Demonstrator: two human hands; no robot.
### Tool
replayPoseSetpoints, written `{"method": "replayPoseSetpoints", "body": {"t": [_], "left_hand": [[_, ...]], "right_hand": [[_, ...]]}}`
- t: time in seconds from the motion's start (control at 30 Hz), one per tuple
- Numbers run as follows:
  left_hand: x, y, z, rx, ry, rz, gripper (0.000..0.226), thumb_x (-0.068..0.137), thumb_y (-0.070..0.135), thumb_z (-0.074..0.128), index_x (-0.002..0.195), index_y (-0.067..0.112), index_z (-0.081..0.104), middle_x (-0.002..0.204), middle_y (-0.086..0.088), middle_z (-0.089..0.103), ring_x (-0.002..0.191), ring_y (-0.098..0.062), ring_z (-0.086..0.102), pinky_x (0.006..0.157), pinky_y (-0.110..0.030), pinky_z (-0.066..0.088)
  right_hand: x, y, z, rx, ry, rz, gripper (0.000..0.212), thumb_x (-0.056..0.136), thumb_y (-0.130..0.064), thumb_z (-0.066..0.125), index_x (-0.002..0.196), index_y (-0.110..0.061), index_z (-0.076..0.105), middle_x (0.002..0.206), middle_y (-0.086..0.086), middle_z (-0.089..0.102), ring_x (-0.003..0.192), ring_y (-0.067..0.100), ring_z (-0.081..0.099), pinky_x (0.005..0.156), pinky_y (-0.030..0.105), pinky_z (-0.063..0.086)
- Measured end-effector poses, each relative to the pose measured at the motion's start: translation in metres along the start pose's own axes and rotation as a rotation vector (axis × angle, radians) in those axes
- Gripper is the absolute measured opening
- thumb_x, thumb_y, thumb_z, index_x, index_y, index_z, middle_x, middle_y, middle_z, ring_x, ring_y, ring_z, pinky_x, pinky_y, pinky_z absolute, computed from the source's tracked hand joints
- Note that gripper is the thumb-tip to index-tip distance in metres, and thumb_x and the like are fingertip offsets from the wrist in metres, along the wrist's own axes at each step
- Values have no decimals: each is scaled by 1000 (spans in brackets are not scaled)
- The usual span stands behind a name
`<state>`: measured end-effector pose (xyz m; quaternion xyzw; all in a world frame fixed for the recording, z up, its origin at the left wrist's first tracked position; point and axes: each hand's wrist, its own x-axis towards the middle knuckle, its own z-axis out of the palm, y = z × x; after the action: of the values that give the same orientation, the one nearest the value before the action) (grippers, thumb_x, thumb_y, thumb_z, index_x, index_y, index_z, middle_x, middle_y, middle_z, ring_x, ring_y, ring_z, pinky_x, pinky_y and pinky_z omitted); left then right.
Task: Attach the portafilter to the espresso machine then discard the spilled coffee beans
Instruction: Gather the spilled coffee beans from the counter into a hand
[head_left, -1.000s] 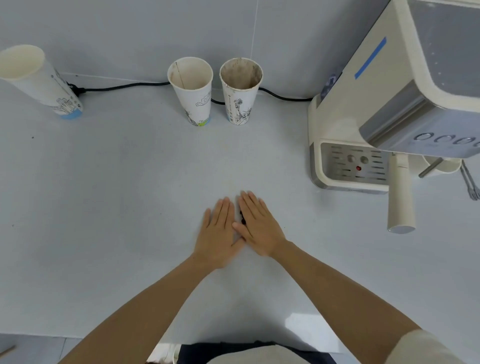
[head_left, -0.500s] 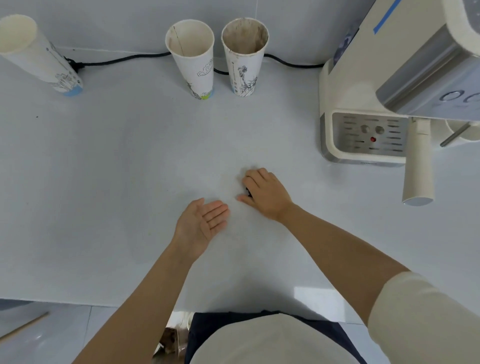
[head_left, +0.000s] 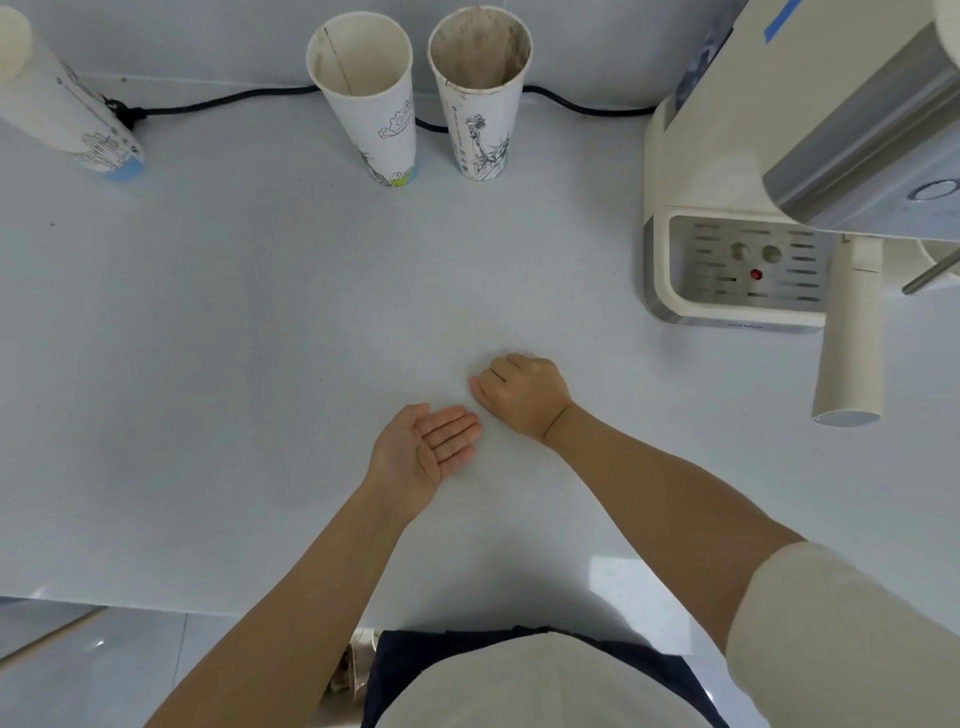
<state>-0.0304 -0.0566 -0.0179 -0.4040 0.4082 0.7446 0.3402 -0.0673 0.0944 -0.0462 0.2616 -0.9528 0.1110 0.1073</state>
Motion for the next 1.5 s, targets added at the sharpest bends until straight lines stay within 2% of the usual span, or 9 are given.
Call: {"method": "replayPoseSetpoints", "body": {"t": [0.47, 0.67, 0.8, 1.0, 1.07, 1.13, 1.2, 1.4, 1.5], "left_hand": [[-1, -6, 9, -49, -50, -73, 47, 96, 29, 27, 97, -6, 59, 97, -19, 65, 94, -29, 61, 82, -37, 48], [-8, -11, 23, -80, -294, -51, 44, 97, 19, 16, 85, 10, 56, 67, -1, 74, 67, -12, 72, 58, -24, 59], [-12, -21, 23, -207, -288, -100, 38, 94, 17, 18, 82, 10, 54, 61, -1, 70, 57, -11, 69, 55, -20, 57], [-23, -36, 26, -260, -280, -137, 43, 94, 20, 25, 121, -3, 48, 86, -20, 71, 78, -18, 62, 61, -26, 57], [-19, -38, 25, -173, -234, -40, 33, 90, 0, 35, 102, -23, 55, 61, -23, 62, 58, -10, 60, 50, -17, 49], [-14, -38, 24, -93, -191, 40, 42, 90, -8, 32, 62, -4, 63, 33, -17, 52, 35, -3, 55, 37, -12, 43], [-14, -37, 20, -46, -207, 12, 49, 97, 3, 17, 65, 9, 54, 36, -5, 59, 38, -2, 58, 40, -13, 47], [-19, -30, 8, -107, -242, -81, 57, 95, 20, 32, 66, -3, 75, 71, -15, 75, 63, -23, 73, 55, -31, 61], [-19, -25, 0, -152, -237, -75, 59, 96, 20, 29, 67, -4, 75, 74, -17, 75, 67, -24, 73, 57, -32, 61]], "right_hand": [[3, -12, -16, 109, 93, 165, 49, 49, -9, 87, 28, -9, 43, 24, 2, 41, 19, 17, 37, 26, 11, 29], [-2, -49, -33, 355, 212, 113, 44, 79, -15, 58, 37, -6, 53, 32, 5, 51, 27, 20, 46, 28, 18, 38], [-11, -57, -45, 371, 202, 85, 44, 79, -14, 53, 37, -5, 50, 32, 6, 48, 28, 22, 43, 29, 16, 36], [-23, -70, -58, 366, 192, 58, 35, 61, -2, 76, 37, -3, 51, 34, 8, 48, 29, 21, 43, 33, 16, 31], [-26, -72, -59, 386, 208, 64, 37, 73, -6, 61, 38, -3, 50, 34, 8, 48, 29, 21, 42, 30, 18, 33], [-29, -72, -60, 418, 188, 80, 36, 75, -6, 52, 39, -2, 50, 34, 9, 48, 30, 22, 42, 29, 21, 36], [-30, -70, -62, 445, 164, 116, 34, 75, -7, 50, 42, 1, 52, 36, 11, 50, 32, 24, 43, 29, 25, 38], [-26, -16, -70, 344, 91, 291, 13, 75, -2, 57, 77, 8, 65, 69, 22, 66, 61, 31, 64, 54, 33, 55], [-28, 17, -57, 213, -179, 414, 34, 81, -8, 60, 111, 7, 55, 109, 24, 59, 97, 35, 57, 80, 42, 51]]}}
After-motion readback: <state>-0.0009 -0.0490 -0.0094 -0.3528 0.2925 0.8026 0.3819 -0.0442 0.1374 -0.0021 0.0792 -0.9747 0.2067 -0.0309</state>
